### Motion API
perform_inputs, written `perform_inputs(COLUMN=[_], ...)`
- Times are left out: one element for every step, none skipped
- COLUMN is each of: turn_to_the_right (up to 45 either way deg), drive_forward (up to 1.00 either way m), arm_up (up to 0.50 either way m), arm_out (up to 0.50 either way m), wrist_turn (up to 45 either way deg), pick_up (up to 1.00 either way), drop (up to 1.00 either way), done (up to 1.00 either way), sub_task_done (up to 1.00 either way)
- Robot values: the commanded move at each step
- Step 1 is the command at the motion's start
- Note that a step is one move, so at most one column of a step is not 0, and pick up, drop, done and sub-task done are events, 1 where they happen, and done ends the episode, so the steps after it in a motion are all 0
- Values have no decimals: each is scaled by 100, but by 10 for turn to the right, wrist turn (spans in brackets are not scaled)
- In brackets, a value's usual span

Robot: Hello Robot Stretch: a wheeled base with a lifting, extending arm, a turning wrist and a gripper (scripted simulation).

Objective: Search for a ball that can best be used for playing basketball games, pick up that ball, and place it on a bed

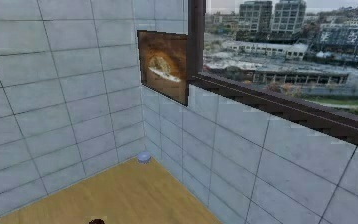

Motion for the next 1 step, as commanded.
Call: perform_inputs(turn_to_the_right=[0], drive_forward=[0], arm_up=[0], arm_out=[0], wrist_turn=[300], pick_up=[0], drop=[0], done=[0], sub_task_done=[0])
